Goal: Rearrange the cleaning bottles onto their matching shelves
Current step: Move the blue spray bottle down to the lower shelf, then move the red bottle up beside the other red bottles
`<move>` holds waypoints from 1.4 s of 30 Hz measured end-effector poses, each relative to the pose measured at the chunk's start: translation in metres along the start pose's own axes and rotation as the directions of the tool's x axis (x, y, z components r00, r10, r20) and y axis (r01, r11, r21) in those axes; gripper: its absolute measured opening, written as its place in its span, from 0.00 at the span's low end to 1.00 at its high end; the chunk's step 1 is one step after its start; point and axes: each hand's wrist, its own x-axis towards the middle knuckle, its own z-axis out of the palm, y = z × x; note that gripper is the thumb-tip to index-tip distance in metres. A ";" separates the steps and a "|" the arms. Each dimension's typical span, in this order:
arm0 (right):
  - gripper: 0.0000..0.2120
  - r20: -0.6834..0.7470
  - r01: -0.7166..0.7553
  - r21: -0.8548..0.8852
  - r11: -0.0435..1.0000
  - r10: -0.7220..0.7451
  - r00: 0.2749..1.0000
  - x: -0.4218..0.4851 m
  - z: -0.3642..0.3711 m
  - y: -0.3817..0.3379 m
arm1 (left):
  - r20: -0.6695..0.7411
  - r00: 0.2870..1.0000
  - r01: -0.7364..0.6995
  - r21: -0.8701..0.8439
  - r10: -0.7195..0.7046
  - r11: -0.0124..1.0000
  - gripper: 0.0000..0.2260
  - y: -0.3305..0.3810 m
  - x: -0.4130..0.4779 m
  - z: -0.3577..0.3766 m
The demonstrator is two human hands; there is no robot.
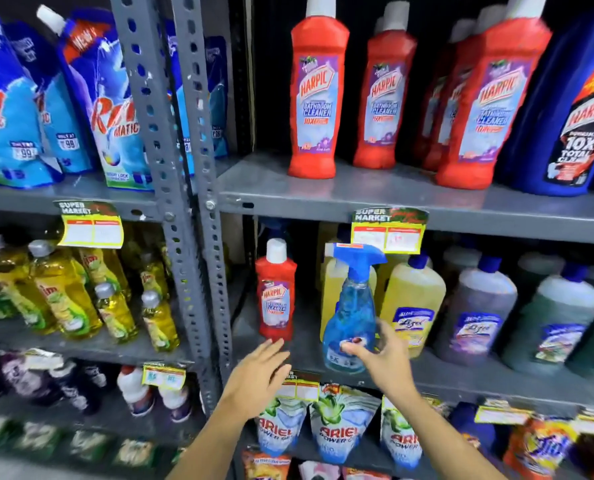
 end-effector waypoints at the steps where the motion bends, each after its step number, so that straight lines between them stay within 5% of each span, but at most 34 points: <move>1: 0.26 -0.019 -0.007 -0.022 1.000 0.006 1.000 0.004 0.005 0.008 | 0.043 0.999 0.007 0.039 -0.009 0.999 0.21 -0.004 0.001 0.006; 6: 0.24 -0.029 -0.060 -0.061 0.996 0.059 0.998 0.019 0.023 0.033 | 0.189 0.979 0.041 0.184 -0.076 0.982 0.24 -0.026 0.002 0.024; 17: 0.24 -0.004 -0.046 -0.086 0.995 0.045 0.999 0.020 0.030 0.046 | 0.275 0.959 -0.023 0.325 -0.072 0.945 0.33 -0.036 0.001 0.039; 22: 0.44 -0.196 -0.107 -0.098 0.989 0.086 0.977 0.012 0.027 0.031 | 0.242 0.969 -0.036 0.331 -0.048 0.943 0.33 -0.041 -0.001 0.046; 25: 0.34 -0.366 0.078 -0.189 0.979 -0.144 0.919 0.007 0.036 0.004 | 0.211 0.977 -0.042 0.332 -0.031 0.942 0.33 -0.044 -0.002 0.049; 29: 0.15 -0.109 0.435 -0.268 0.860 -0.476 0.873 0.009 0.078 -0.042 | 0.199 0.980 -0.051 0.310 -0.013 0.949 0.33 -0.046 -0.003 0.053; 32: 0.28 0.116 0.340 -0.278 0.899 -0.320 0.940 0.021 0.111 -0.063 | 0.199 0.979 -0.032 0.337 -0.038 0.941 0.33 -0.046 -0.003 0.054; 37: 0.54 0.123 -0.114 -0.270 0.956 0.152 0.981 0.068 0.143 -0.066 | 0.190 0.982 -0.047 0.342 -0.020 0.939 0.32 -0.046 -0.005 0.053; 42: 0.39 0.077 -0.190 -0.301 0.935 0.222 0.972 0.090 0.156 -0.049 | 0.225 0.973 -0.037 0.359 -0.048 0.932 0.34 -0.045 -0.003 0.053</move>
